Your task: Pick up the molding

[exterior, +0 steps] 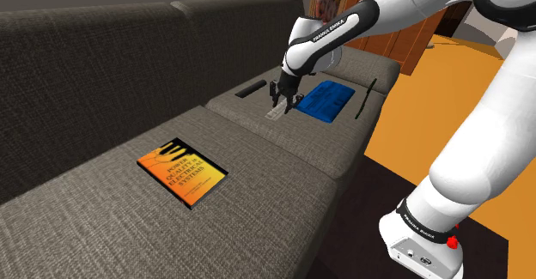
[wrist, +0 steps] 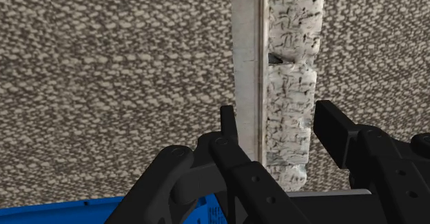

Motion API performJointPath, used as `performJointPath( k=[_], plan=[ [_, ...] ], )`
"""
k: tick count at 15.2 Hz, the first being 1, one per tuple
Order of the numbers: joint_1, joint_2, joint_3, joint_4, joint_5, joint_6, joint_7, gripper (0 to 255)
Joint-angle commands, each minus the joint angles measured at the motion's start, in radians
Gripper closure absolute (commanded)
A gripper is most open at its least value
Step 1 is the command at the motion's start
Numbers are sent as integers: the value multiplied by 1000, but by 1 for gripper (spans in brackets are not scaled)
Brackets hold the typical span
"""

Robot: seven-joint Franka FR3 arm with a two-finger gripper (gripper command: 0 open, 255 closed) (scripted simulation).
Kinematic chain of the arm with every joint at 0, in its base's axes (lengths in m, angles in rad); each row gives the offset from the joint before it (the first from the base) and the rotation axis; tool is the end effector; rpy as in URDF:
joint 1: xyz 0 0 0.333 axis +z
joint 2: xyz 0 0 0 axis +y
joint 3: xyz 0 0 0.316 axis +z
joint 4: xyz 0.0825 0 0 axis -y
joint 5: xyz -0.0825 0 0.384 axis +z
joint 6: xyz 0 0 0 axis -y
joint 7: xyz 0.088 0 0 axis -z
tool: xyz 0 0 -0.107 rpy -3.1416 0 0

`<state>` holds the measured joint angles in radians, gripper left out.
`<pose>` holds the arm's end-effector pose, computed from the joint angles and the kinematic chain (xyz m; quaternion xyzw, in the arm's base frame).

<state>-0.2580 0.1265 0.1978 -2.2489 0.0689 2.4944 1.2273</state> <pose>0.5465 -0.0339 0.3221 -0.7810 0.6207 -0.0312 0.0622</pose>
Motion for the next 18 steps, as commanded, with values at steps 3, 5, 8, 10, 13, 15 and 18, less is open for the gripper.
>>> performJointPath(
  k=[3, 5, 8, 10, 13, 15, 18],
  plan=[
    [0, 2, 0, 1, 0, 1, 0, 255],
    [0, -7, 1, 3, 2, -10, 0, 255],
    [-1, -34, 1, 16, 7, -49, -2, 255],
    [-2, -51, 2, 25, 9, -75, -2, 255],
    [-3, -75, 2, 40, 13, -114, -3, 255],
    [-4, -90, 2, 52, 15, -140, -3, 255],
    [-4, -110, 1, 70, 18, -180, -4, 255]
  ],
)
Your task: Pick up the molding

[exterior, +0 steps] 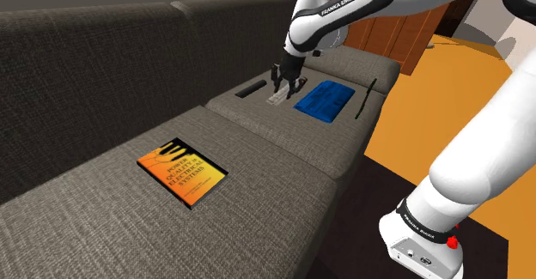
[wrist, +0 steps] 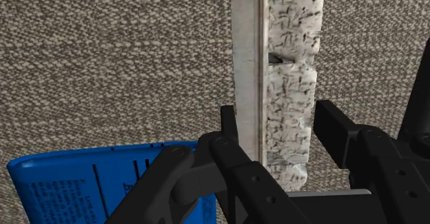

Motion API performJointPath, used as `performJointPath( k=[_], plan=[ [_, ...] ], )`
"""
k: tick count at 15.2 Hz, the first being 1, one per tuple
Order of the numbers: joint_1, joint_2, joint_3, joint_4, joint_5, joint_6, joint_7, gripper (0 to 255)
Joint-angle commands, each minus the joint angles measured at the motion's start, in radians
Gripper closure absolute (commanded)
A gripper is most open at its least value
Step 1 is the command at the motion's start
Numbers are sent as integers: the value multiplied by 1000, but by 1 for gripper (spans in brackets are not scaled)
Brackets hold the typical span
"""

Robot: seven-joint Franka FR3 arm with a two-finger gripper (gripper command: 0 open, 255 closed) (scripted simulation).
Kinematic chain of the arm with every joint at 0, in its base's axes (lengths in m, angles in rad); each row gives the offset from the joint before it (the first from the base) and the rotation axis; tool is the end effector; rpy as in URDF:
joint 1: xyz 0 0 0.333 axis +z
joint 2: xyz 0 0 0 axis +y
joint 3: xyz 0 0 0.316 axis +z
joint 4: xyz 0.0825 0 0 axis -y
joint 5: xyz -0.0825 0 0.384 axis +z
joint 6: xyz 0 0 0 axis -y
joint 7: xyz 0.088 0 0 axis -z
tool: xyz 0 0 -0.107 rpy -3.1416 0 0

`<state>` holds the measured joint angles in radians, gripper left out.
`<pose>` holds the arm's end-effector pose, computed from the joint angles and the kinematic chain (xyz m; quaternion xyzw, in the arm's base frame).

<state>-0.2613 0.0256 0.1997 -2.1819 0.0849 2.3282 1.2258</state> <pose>0.5477 -0.0326 0.3895 -0.7812 0.6204 -0.0312 0.0625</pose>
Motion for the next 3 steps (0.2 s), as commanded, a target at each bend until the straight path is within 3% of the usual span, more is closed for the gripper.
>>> performJointPath(
  k=[1, 3],
  plan=[
    [-1, -16, -1, 10, 3, -27, -2, 255],
    [-1, -17, -1, 11, 3, -29, -2, 255]
  ],
)
